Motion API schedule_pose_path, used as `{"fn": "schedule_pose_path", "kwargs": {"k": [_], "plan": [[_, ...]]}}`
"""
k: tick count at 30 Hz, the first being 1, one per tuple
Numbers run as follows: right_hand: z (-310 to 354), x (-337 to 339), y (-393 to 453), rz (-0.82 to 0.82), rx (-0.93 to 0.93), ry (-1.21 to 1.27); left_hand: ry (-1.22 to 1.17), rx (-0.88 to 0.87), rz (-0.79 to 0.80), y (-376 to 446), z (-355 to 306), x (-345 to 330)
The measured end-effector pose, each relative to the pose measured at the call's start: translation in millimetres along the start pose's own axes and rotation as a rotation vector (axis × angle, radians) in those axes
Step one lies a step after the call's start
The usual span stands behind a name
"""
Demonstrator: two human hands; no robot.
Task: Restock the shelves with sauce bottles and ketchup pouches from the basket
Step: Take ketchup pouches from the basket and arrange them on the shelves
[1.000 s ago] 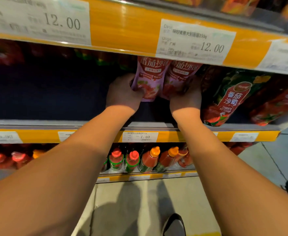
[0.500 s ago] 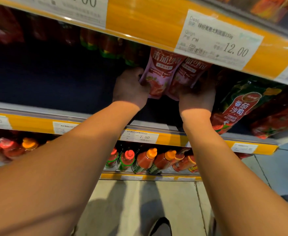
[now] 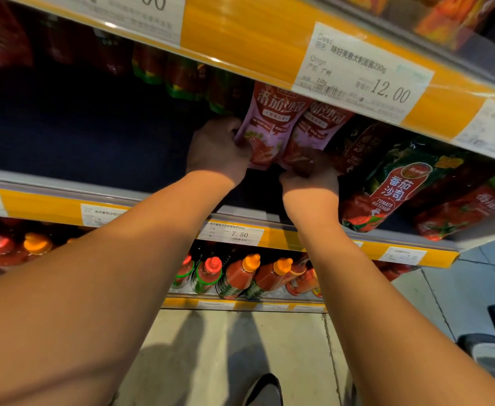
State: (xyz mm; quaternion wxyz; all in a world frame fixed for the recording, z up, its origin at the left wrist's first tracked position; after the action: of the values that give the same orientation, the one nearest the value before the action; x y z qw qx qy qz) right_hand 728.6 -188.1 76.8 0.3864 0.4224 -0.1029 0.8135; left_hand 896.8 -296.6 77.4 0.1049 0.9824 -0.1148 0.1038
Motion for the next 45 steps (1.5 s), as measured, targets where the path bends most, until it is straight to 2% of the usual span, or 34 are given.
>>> {"fn": "schedule_pose_path", "kwargs": {"k": [6,15,19,27,33,38,42,45], "plan": [[6.8,-5.5,-2.4,0.055,0.064,-0.057,-0.041,0.000,0.007,0.5,2.2,-6.3],[-4.4,-6.7,10.7,0.058,0.033,-0.102,-0.070,0.029,0.022,1.9,5.2,-10.8],[-2.6,-4.2,10.6,0.061,0.048,-0.114,-0.040,0.044,0.076,0.2,3.4,-10.8],[1.2,10.5,-3.4,0.191,-0.004,-0.103,-0.002,0.120,0.232,-12.8,-12.0,-9.0],[12.0,29.5,-34.8,0.146,0.002,-0.028,-0.002,0.160,0.307,-29.5,-28.9,3.1],[33.5,34.6,-69.9,0.243,0.067,-0.165,0.052,0.123,0.371,-48.8,-40.0,23.0],[69.9,27.2,-108.7,0.345,0.225,-0.285,0.085,0.077,0.432,-70.1,-52.2,59.6],[104.1,21.4,-143.8,0.404,0.346,-0.268,0.167,0.066,0.487,-87.8,-59.6,101.0]]}}
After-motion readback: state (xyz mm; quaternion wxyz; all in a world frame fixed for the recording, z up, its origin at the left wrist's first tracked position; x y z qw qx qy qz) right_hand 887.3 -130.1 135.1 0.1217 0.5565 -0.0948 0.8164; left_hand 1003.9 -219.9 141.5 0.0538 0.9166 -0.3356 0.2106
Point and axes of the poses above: each hand's wrist, its own y-axis towards the middle knuckle, its own x-axis out of the back of the hand, z = x × y, the point moved 8 cm from there along y, towards the middle knuckle, and after that the axes turned 13 degrees about -y, right-handed, at the moved point
